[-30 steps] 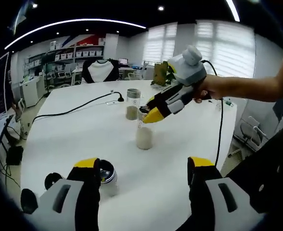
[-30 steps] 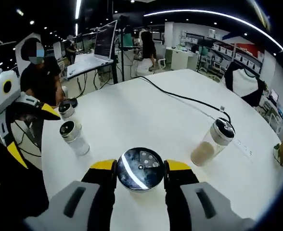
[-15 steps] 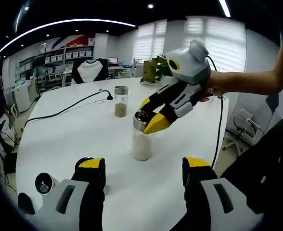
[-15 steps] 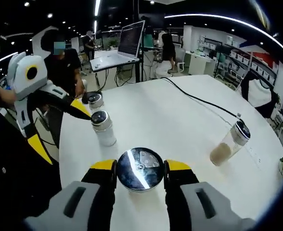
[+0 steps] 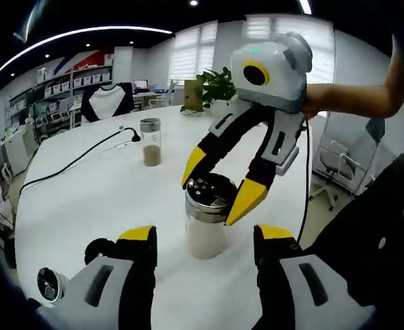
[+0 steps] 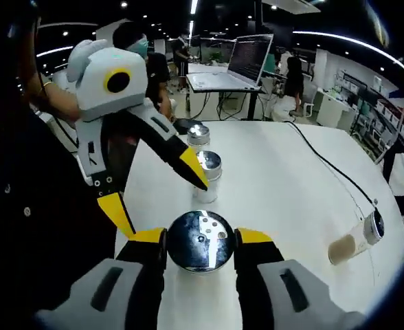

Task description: Rotate the seasoning bottle until the label or dispensing opening points toward the visible target arrow and the bottle remains upright within the marked orientation range

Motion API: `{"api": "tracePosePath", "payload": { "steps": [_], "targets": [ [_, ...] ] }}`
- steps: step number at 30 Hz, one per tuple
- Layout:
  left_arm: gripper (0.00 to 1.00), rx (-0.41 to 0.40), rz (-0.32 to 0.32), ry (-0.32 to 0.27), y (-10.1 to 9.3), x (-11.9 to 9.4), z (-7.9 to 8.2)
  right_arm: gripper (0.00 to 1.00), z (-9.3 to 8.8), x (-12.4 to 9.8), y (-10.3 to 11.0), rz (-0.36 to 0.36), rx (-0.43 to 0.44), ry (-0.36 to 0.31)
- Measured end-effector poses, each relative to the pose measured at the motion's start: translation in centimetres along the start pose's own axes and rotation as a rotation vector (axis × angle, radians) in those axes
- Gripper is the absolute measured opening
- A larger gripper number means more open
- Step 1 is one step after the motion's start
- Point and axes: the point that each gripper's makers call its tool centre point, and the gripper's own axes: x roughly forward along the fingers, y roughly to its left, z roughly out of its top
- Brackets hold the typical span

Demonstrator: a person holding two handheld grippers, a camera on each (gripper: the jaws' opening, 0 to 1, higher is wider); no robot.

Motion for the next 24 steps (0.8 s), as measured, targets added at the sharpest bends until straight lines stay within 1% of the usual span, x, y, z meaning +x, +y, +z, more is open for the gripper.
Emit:
{"api": "tracePosePath", "payload": {
  "steps": [2, 7, 9, 11, 15, 16, 17, 20, 22, 24],
  "targets": [
    [0.59, 0.024, -0.027, 0.004, -0.4, 0.4, -0.2, 0.36, 0.1, 0.1, 0.3, 0.019, -0.015, 0.005],
    [0.59, 0.048, -0.088, 0.023, -1.1, 1.5, -1.1, 0.36, 0.3, 0.4, 1.0, 0.079, -0.071, 0.018],
    [0.59, 0.073, -0.100, 0.030, -0.9, 1.8, -1.4, 0.36, 0.3, 0.4, 1.5, 0.115, -0.085, 0.022],
    [0.58, 0.090, -0.108, 0.036, -0.9, 2.0, -1.5, 0.36, 0.3, 0.5, 1.7, 0.134, -0.102, 0.032],
    [0.55, 0.111, -0.139, 0.034, -1.0, 2.7, -1.7, 0.37, 0.3, 0.7, 1.8, 0.150, -0.108, 0.038],
    [0.55, 0.096, -0.150, 0.034, -1.0, 3.0, -1.8, 0.37, 0.3, 0.7, 1.8, 0.153, -0.104, 0.036],
    [0.56, 0.047, -0.166, 0.032, -1.3, 3.1, -1.8, 0.37, 0.4, 0.7, 1.8, 0.154, -0.099, 0.034],
    [0.55, 0.070, -0.176, 0.017, -1.5, 3.6, -2.0, 0.37, 0.3, 0.7, 1.8, 0.150, -0.081, 0.032],
    [0.51, 0.092, -0.184, 0.019, -1.7, 3.9, -2.1, 0.37, 0.4, 0.7, 1.9, 0.146, -0.074, 0.029],
    [0.46, 0.099, -0.188, 0.022, -1.8, 4.1, -2.1, 0.37, 0.4, 0.8, 1.8, 0.143, -0.053, 0.027]
  ]
}}
